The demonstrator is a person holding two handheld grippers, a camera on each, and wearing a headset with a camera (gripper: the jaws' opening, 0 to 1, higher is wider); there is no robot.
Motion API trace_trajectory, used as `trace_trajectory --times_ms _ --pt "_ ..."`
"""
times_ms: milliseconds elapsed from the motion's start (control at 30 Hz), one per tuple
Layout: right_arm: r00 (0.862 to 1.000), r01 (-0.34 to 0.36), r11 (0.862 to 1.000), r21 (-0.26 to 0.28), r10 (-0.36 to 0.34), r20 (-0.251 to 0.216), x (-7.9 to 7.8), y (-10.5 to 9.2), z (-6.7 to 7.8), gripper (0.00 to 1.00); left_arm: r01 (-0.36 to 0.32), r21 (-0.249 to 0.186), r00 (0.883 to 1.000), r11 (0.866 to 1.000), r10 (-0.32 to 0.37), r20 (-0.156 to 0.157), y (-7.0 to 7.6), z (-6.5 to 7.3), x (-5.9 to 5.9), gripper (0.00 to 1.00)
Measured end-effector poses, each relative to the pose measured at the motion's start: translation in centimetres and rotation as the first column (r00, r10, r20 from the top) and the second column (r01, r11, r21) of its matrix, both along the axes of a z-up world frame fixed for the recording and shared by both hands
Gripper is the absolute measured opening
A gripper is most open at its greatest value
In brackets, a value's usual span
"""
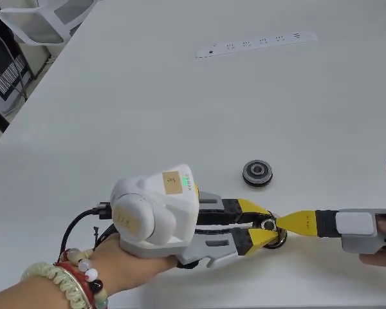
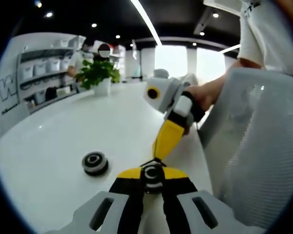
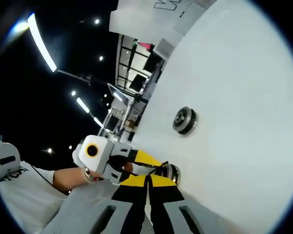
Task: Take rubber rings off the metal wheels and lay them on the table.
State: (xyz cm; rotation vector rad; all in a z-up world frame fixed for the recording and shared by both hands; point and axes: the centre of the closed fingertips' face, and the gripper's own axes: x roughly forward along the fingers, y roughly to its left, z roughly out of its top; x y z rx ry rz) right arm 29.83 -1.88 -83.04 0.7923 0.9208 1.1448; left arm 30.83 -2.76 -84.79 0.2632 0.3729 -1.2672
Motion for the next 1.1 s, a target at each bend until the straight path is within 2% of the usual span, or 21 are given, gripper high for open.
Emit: trace_trajectory --times_ms 67,167,233,333,467,500,567,600,700,767,933,1033,1100 --pt "1.000 0.001 1.000 -0.003 -0.001 0.002 0.0 0.0 -0.1 0.00 0.001 -0.002 1.000 1.000 -0.001 0.004 0.0 0.0 0.0 0.14" --pt "1.000 0.015 1.000 -0.012 -0.015 -0.021 0.3 -0.3 -0.4 0.00 -0.002 0.000 1.000 1.000 0.002 0.005 -0.1 0.0 0.0 0.15" --pt "1.000 0.015 1.000 -0.024 -0.016 -0.016 0.3 -0.3 -0.6 0.00 -0.006 0.007 1.000 1.000 0.006 -0.001 -0.1 0.1 0.0 0.15" --pt "1.000 0.021 0.999 -0.028 -0.021 -0.014 0.4 -0.4 -0.7 0.00 -0.004 0.030 1.000 1.000 0.004 -0.009 -0.2 0.1 0.0 0.15" --pt "0.999 0.042 0.999 -0.017 -0.043 -0.019 0.8 -0.6 -0.5 0.00 0.000 0.094 1.000 0.996 0.002 -0.019 -0.2 0.1 0.0 0.15" --pt "0.999 0.041 0.999 -0.015 -0.041 -0.018 0.8 -0.6 -0.5 0.00 0.001 0.112 0.999 0.994 0.003 -0.035 -0.2 0.1 -0.1 0.15" --pt "0.999 0.043 0.999 -0.018 -0.043 -0.016 0.8 -0.7 -0.5 0.00 -0.002 0.119 0.998 0.993 0.010 -0.063 -0.1 0.1 -0.1 0.16" --pt "0.999 0.044 0.999 -0.018 -0.045 -0.020 0.8 -0.7 -0.5 0.00 -0.001 0.118 0.998 0.993 0.009 -0.065 -0.1 0.2 -0.1 0.16" --pt "0.999 0.046 0.999 -0.026 -0.047 -0.022 0.8 -0.7 -0.7 0.00 0.012 0.104 0.999 0.995 -0.008 -0.039 0.0 1.1 -0.1 0.14" --pt "0.998 0.048 0.998 -0.027 -0.049 -0.028 0.8 -0.7 -0.8 0.00 0.005 0.098 0.999 0.995 -0.001 -0.033 0.0 1.7 0.1 0.15" --pt "0.998 0.048 0.998 -0.028 -0.049 -0.031 0.6 -0.8 -0.6 0.00 0.014 0.103 1.000 0.995 -0.012 -0.020 0.0 2.9 0.0 0.26" --pt "0.999 0.042 0.999 -0.011 -0.042 -0.007 0.4 -0.8 -0.2 0.00 0.018 0.114 1.000 0.993 -0.015 -0.024 0.1 3.3 -0.2 0.30" --pt "0.999 0.038 0.999 -0.005 -0.038 0.000 0.4 -0.7 0.1 0.00 0.031 0.120 0.999 0.992 -0.032 0.005 -0.1 4.0 -0.2 0.32"
